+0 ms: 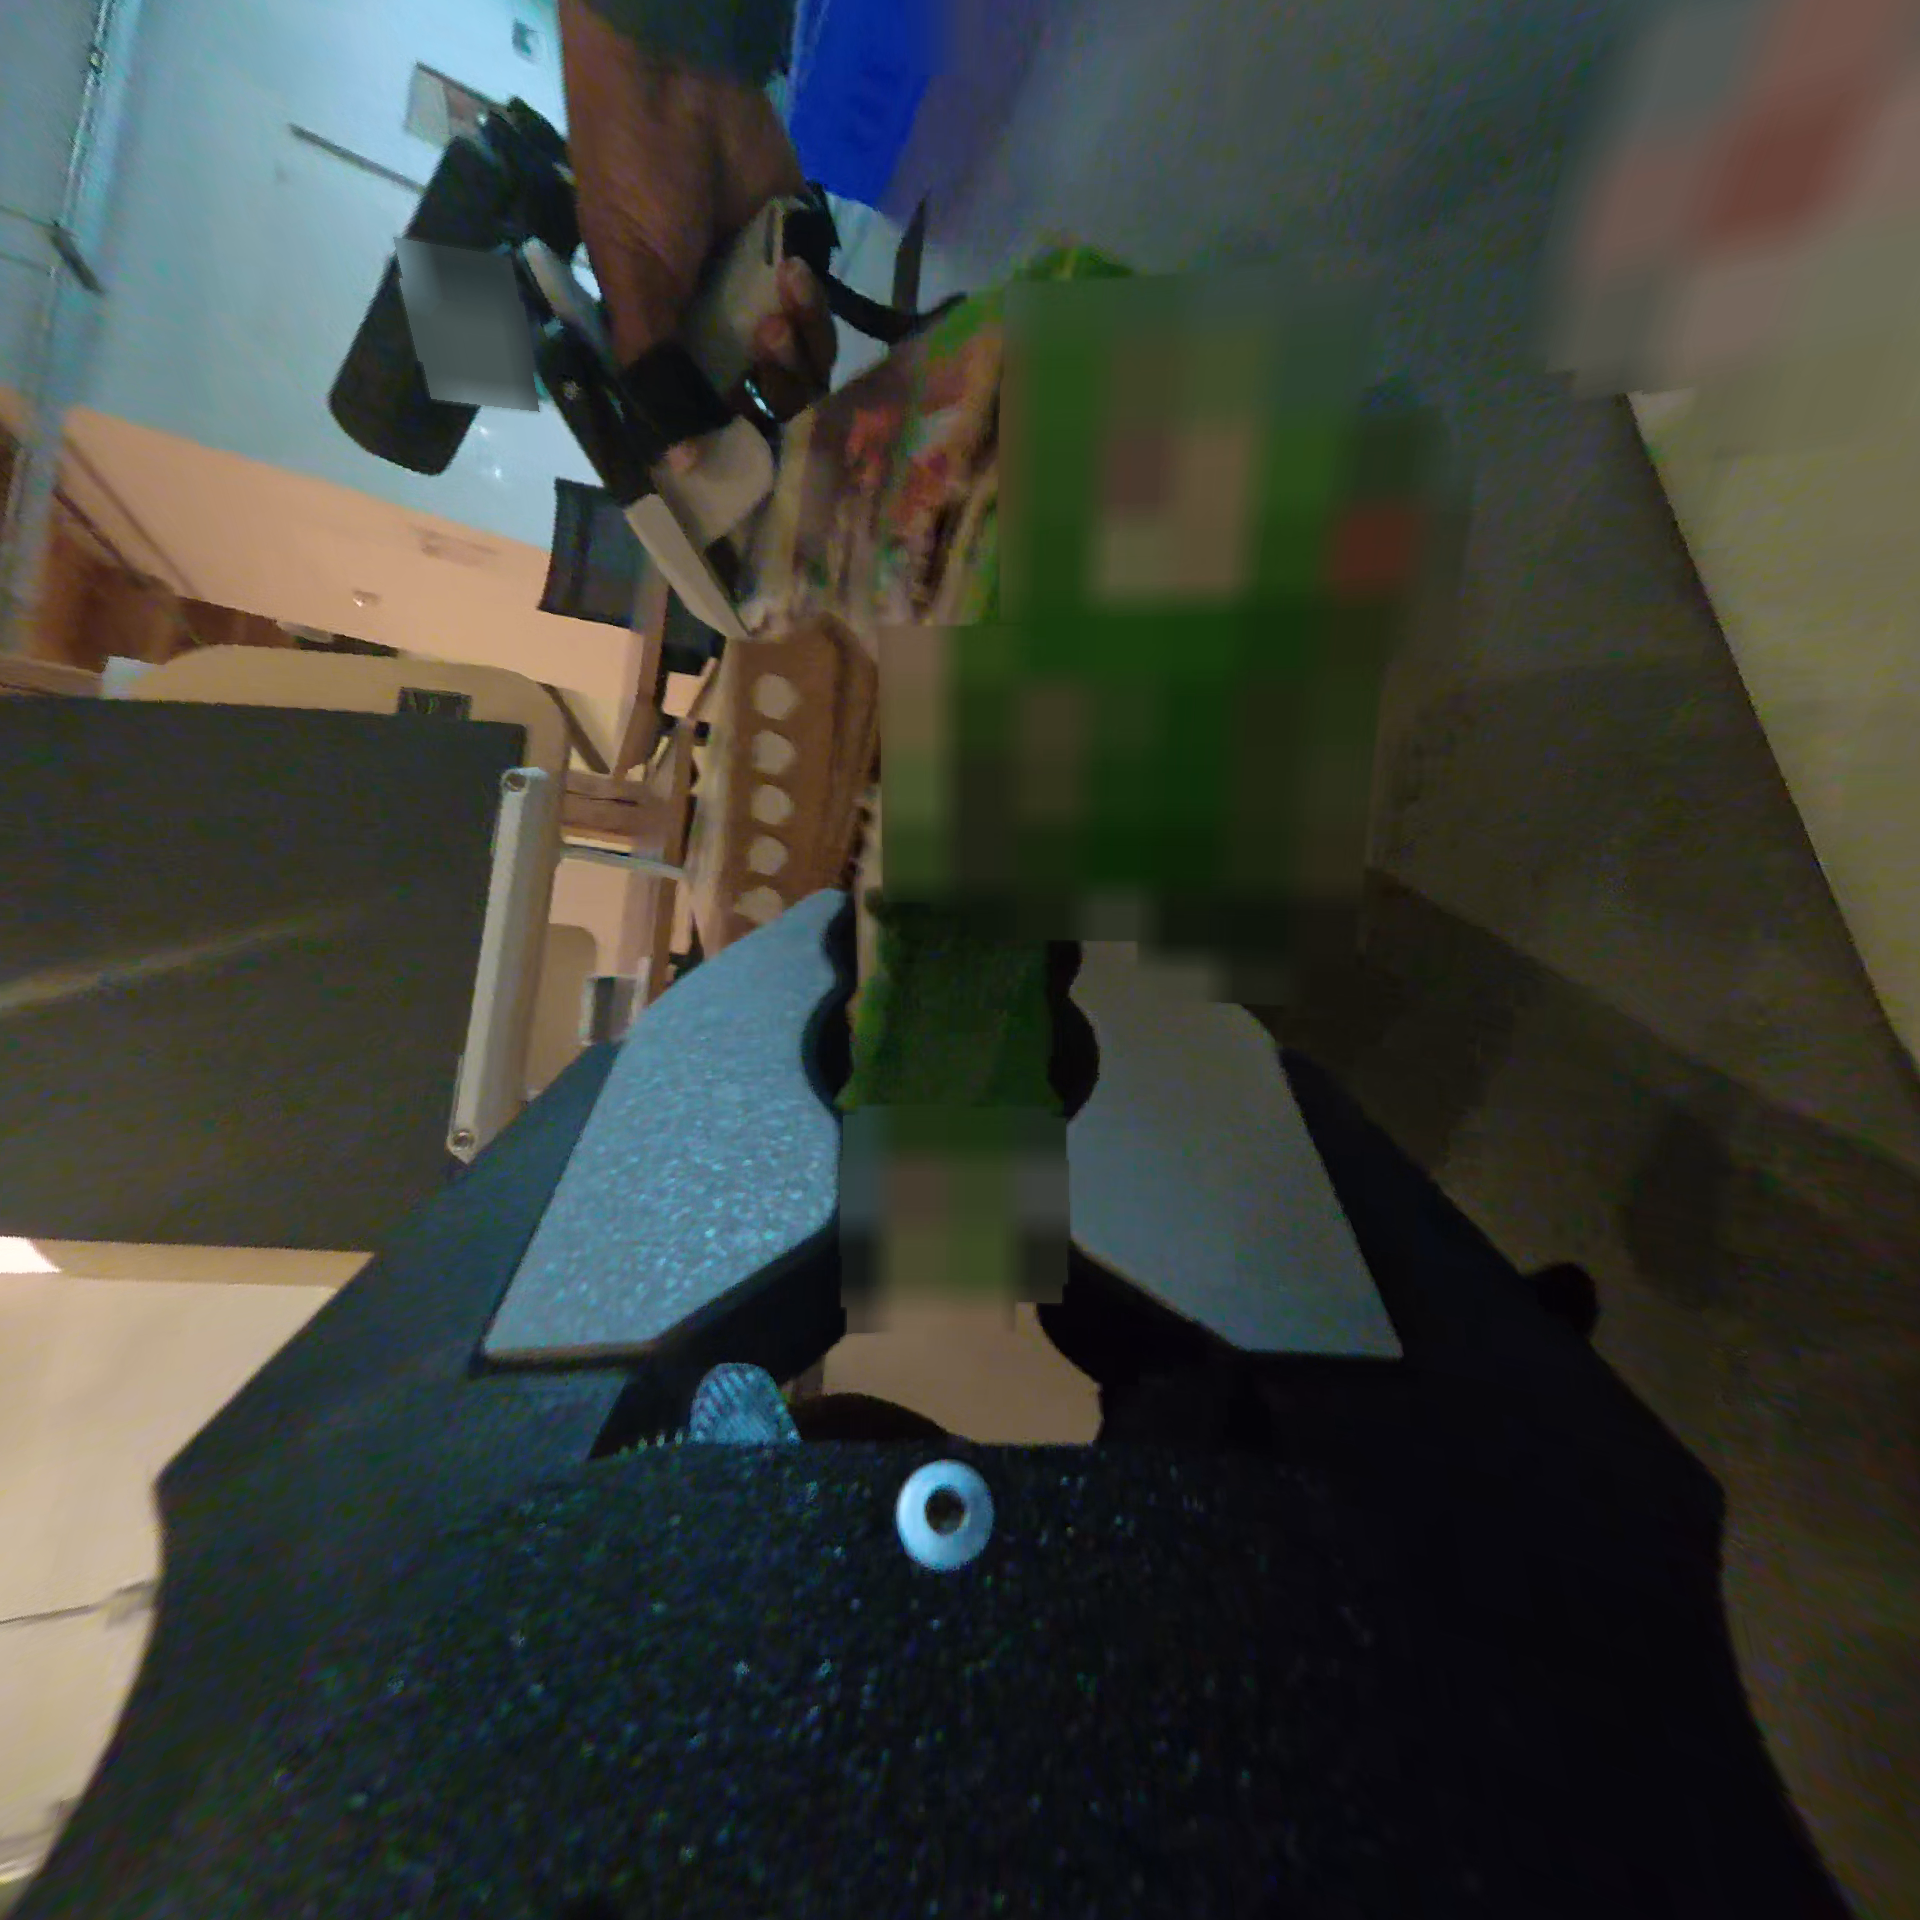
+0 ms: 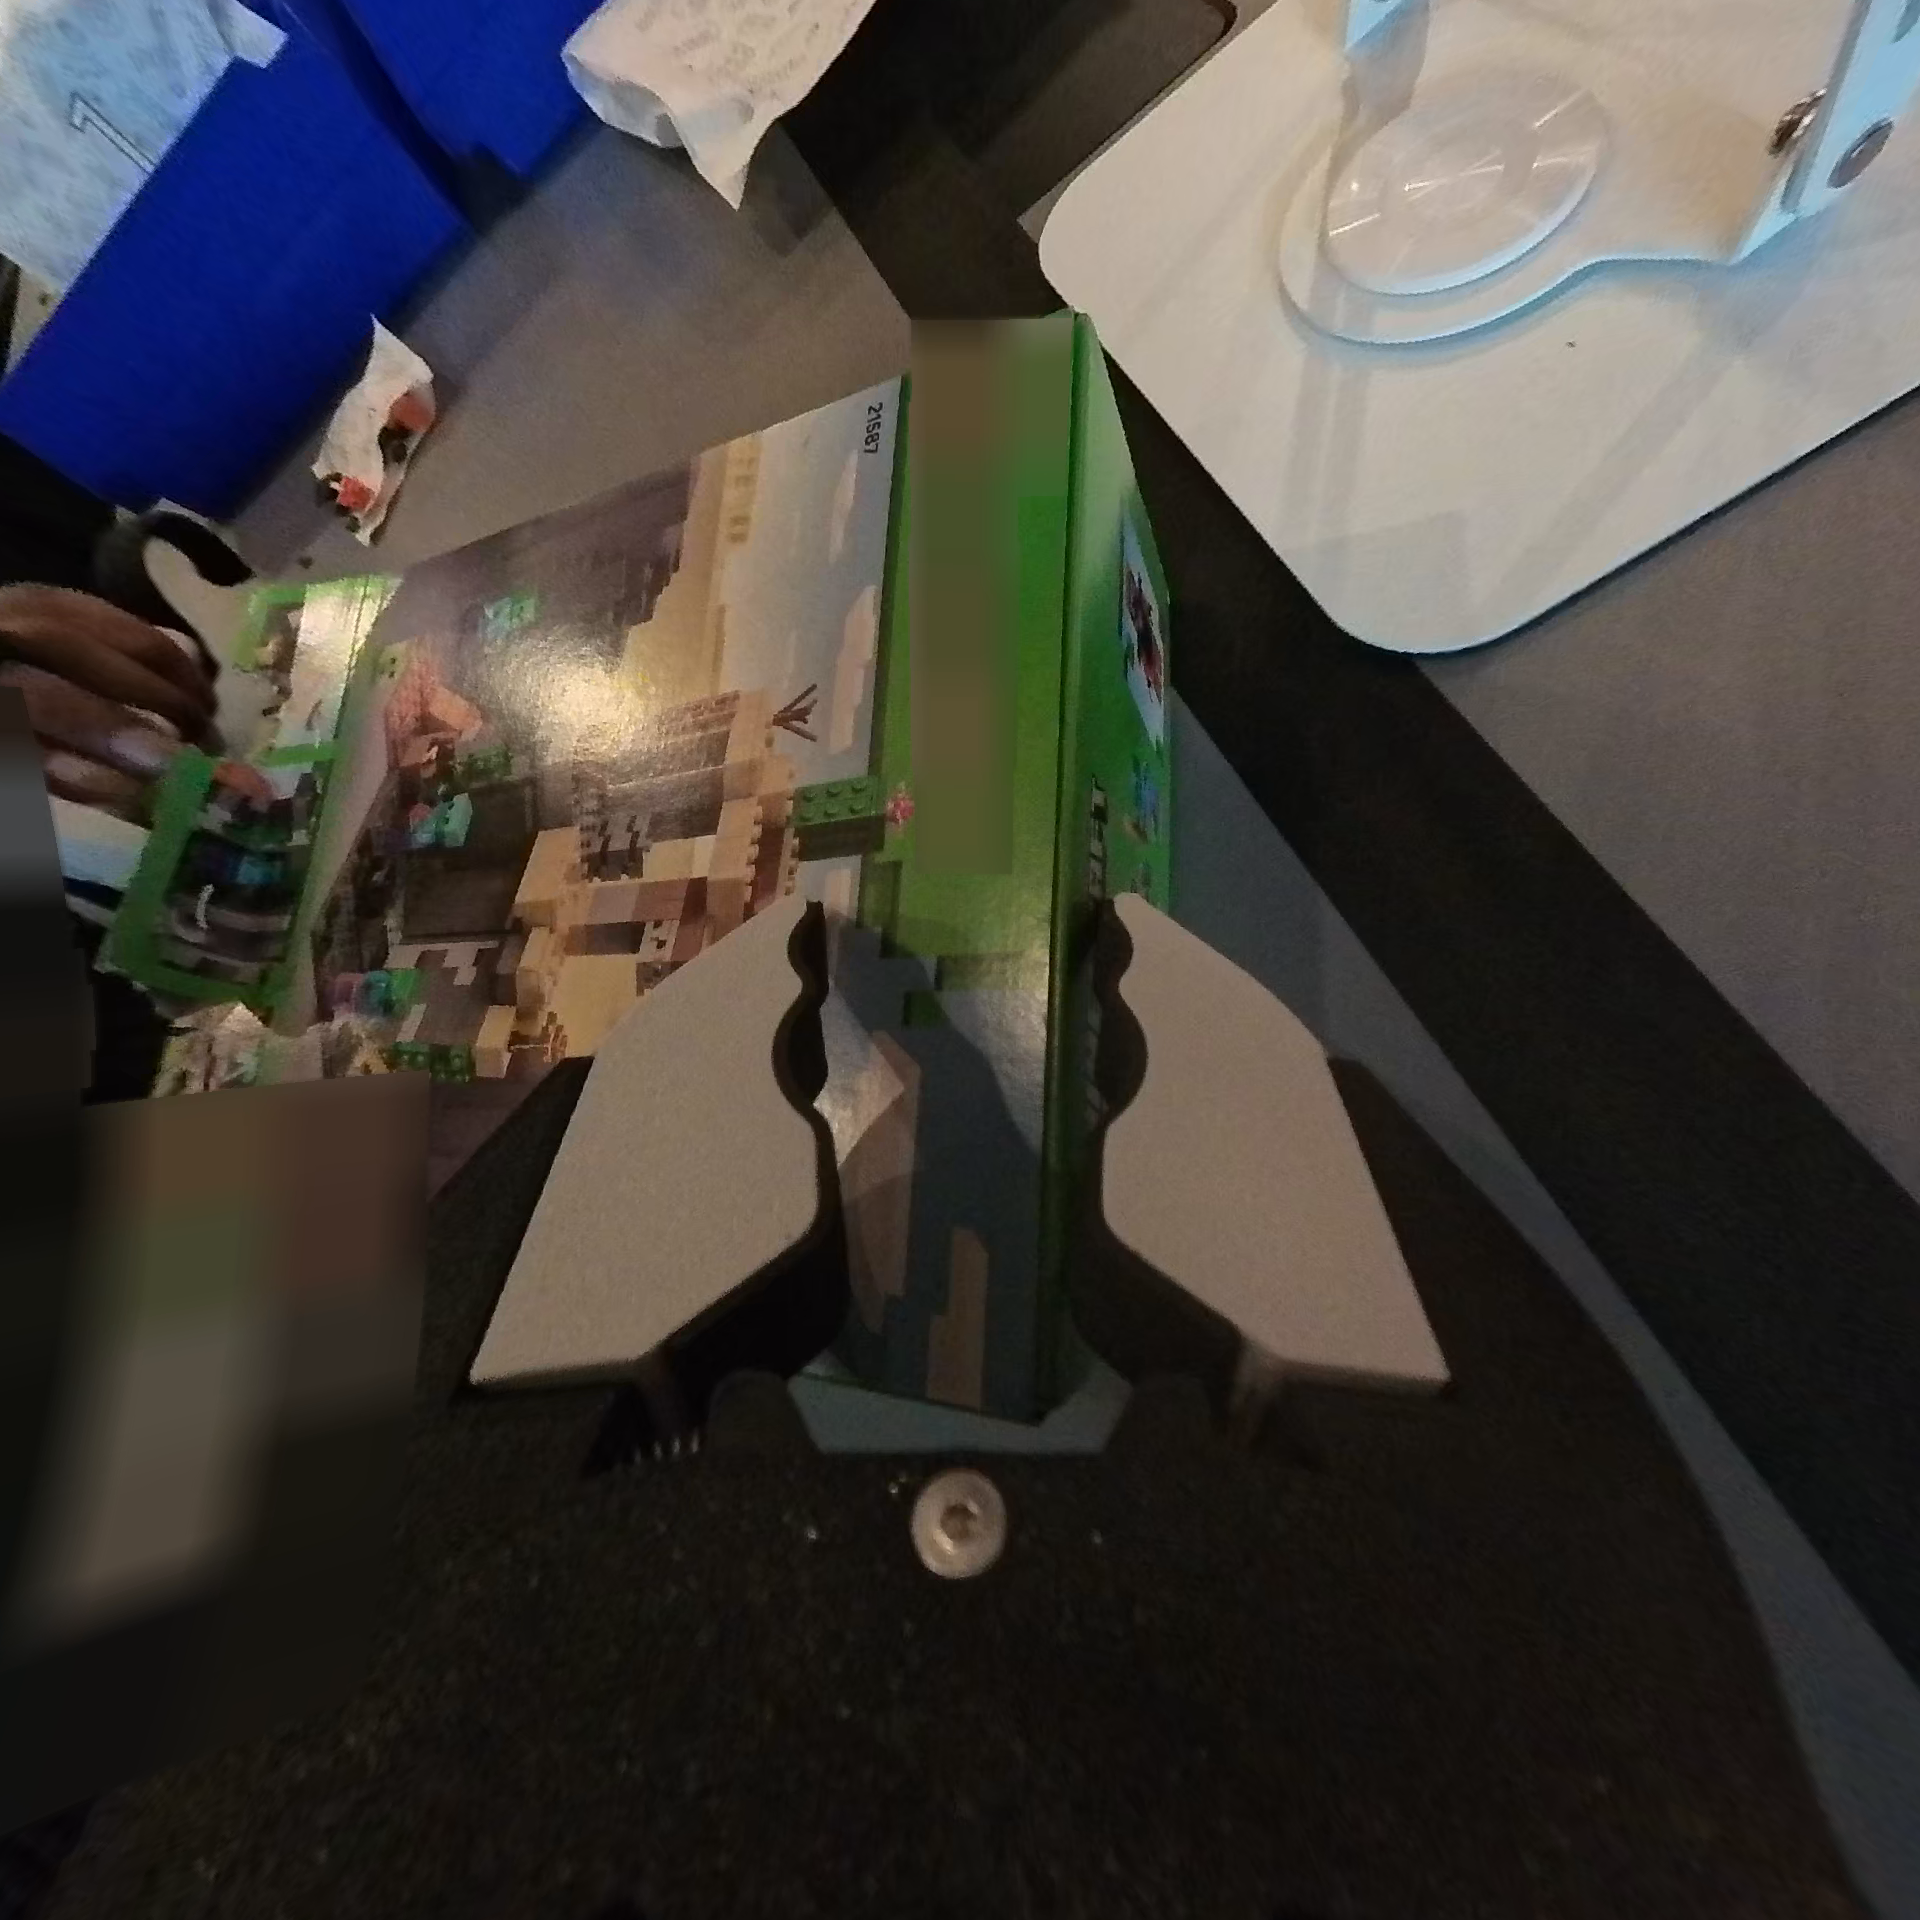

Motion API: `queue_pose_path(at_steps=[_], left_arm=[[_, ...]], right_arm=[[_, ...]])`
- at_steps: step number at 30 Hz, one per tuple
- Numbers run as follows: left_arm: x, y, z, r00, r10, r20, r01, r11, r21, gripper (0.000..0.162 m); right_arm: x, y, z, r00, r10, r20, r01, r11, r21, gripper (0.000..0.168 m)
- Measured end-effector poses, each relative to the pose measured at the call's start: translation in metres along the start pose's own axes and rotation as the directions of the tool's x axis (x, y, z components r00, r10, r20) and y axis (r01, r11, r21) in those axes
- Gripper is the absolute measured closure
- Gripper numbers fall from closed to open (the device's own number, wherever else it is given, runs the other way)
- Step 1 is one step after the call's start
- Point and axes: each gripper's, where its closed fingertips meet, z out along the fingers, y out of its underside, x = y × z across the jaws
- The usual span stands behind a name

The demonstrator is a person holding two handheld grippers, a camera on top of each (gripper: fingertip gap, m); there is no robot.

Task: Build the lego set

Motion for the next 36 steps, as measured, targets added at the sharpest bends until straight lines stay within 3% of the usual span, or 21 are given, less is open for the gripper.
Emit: queue_pose_path(at_steps=[2,7,11,15,19,21,26,30,36], left_arm=[[-0.005,0.0,0.001,0.999,-0.022,-0.026,0.022,1.0,-0.01,0.12],[0.001,0.007,0.009,0.988,0.022,-0.151,-0.03,0.998,-0.051,0.133],[0.003,0.009,0.01,0.945,0.02,-0.327,-0.048,0.996,-0.077,0.14],[0.005,0.01,0.009,0.836,0.007,-0.548,-0.067,0.994,-0.088,0.149],[0.009,0.01,0.004,0.66,-0.06,-0.749,-0.048,0.991,-0.121,0.157],[0.011,0.01,0.002,0.593,-0.082,-0.801,-0.054,0.988,-0.142,0.159],[0.011,0.01,0.002,0.518,-0.108,-0.848,-0.053,0.986,-0.158,0.159],[0.007,0.009,0.009,0.581,-0.13,-0.803,-0.005,0.987,-0.162,0.153],[0.001,0.008,0.011,0.756,-0.06,-0.652,-0.029,0.992,-0.124,0.141]], right_arm=[[0.0,0.0,0.0,1.0,0.0,0.001,0.0,1.0,0.0,0.118],[0.0,0.0,0.0,1.0,-0.004,0.003,0.004,1.0,-0.004,0.118],[0.0,0.0,0.0,1.0,-0.006,0.008,0.006,1.0,-0.003,0.118],[0.0,0.0,0.001,1.0,-0.016,0.011,0.016,1.0,-0.018,0.118],[0.0,0.0,0.001,1.0,-0.015,0.008,0.016,1.0,-0.018,0.118],[0.0,0.0,0.001,1.0,-0.011,0.008,0.012,1.0,-0.013,0.118],[0.0,0.0,0.0,1.0,-0.009,0.007,0.009,1.0,-0.008,0.118],[0.0,0.0,0.0,1.0,-0.007,0.007,0.007,1.0,-0.007,0.118],[0.001,0.0,0.0,1.0,-0.004,0.004,0.004,1.0,-0.008,0.118]])
